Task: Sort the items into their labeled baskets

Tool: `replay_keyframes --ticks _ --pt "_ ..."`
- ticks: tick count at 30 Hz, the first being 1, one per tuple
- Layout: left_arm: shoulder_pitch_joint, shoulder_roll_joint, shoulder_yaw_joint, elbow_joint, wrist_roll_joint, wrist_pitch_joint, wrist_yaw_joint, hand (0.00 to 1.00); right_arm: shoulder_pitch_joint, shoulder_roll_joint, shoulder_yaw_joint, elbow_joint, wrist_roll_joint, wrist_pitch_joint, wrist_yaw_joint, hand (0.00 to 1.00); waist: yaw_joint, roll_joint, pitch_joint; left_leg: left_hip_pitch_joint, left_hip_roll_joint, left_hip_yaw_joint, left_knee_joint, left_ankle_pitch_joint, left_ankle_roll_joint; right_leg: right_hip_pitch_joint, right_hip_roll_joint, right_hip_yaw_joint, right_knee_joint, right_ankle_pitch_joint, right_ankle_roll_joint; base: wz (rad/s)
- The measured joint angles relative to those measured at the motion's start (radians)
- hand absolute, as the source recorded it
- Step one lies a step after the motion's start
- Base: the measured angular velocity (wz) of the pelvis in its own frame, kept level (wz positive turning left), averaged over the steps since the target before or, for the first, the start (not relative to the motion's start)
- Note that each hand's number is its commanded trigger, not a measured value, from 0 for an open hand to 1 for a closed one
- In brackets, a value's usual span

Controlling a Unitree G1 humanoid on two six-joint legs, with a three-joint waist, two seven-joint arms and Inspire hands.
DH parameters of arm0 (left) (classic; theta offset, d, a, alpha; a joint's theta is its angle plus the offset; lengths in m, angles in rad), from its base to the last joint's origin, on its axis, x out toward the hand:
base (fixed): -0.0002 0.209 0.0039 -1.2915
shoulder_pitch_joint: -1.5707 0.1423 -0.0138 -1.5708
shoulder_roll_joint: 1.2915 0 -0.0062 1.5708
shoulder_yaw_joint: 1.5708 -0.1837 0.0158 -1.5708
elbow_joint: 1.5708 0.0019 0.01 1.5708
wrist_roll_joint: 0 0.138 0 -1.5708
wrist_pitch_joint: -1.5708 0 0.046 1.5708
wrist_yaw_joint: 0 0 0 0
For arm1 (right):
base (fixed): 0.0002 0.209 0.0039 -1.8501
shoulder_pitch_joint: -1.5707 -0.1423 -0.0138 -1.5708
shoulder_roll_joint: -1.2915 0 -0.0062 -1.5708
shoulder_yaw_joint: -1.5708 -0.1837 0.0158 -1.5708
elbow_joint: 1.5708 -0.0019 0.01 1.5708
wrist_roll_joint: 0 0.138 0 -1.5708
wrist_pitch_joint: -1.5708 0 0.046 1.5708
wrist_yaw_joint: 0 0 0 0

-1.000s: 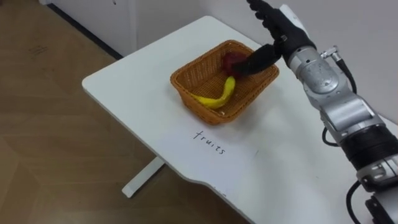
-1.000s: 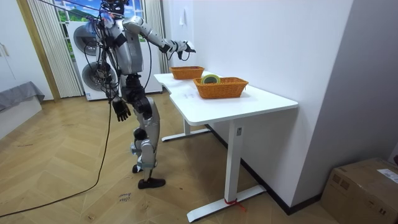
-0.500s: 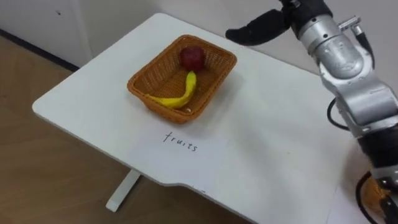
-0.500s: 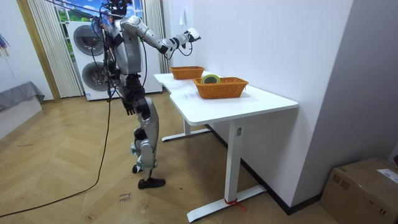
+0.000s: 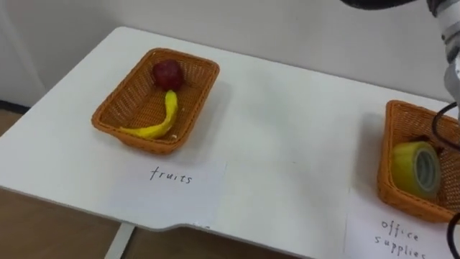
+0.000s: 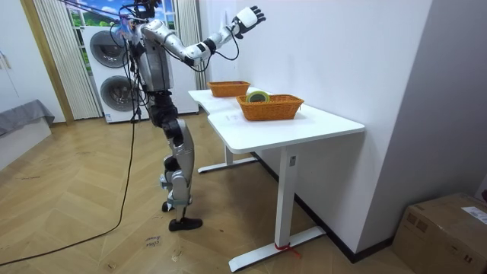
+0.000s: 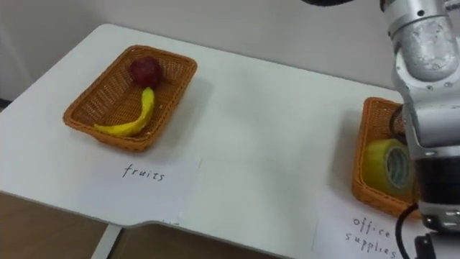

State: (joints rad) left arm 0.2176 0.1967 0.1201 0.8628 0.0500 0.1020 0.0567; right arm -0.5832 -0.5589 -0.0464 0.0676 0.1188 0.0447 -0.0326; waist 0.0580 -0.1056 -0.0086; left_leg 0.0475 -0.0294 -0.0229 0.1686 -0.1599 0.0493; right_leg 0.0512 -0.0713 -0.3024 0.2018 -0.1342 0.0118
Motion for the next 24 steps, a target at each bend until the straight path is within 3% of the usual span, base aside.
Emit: replay_keyframes --ticks 7,13,18,21,24 --pt "-0.005 -0.006 -0.001 0.006 -0.001 0.000 -0.008 0.00 0.030 -0.001 -0.098 -0.007 0.076 0.001 -0.018 0.00 -0.051 0.012 0.0024 0.014 0.014 0.043 -0.001 -0.008 -0.005 -0.002 0.013 0.038 0.000 0.004 -0.006 -0.16" --pt "-0.002 -0.010 -0.001 0.029 0.002 0.000 0.003 0.00 0.046 -0.009 -0.138 -0.013 0.117 0.001 -0.045 0.00 -0.086 0.027 -0.0066 0.019 0.025 0.082 -0.003 -0.014 -0.009 -0.023 0.029 0.089 0.001 0.008 -0.013 -0.23" --pt "0.029 -0.008 -0.006 0.039 -0.019 -0.001 0.025 0.00 0.122 -0.022 -0.203 -0.055 0.201 0.001 -0.118 0.00 -0.135 0.029 -0.0050 0.035 0.037 0.106 -0.011 -0.022 -0.016 -0.019 0.041 0.112 0.000 0.011 -0.016 -0.20" --pt "0.027 -0.009 -0.004 0.038 -0.018 -0.010 0.030 0.00 0.158 -0.022 -0.274 -0.065 0.246 0.001 -0.190 0.00 -0.145 0.032 -0.0037 0.034 0.044 0.134 -0.010 -0.025 -0.019 -0.032 0.049 0.133 -0.002 0.015 -0.021 -0.28" --pt "0.035 -0.009 -0.004 0.038 -0.019 -0.027 0.050 0.00 0.251 -0.022 -0.345 -0.080 0.248 -0.002 -0.270 0.00 -0.144 0.030 -0.0033 0.035 0.051 0.158 -0.010 -0.029 -0.024 -0.032 0.060 0.154 -0.016 0.018 -0.026 -0.20"
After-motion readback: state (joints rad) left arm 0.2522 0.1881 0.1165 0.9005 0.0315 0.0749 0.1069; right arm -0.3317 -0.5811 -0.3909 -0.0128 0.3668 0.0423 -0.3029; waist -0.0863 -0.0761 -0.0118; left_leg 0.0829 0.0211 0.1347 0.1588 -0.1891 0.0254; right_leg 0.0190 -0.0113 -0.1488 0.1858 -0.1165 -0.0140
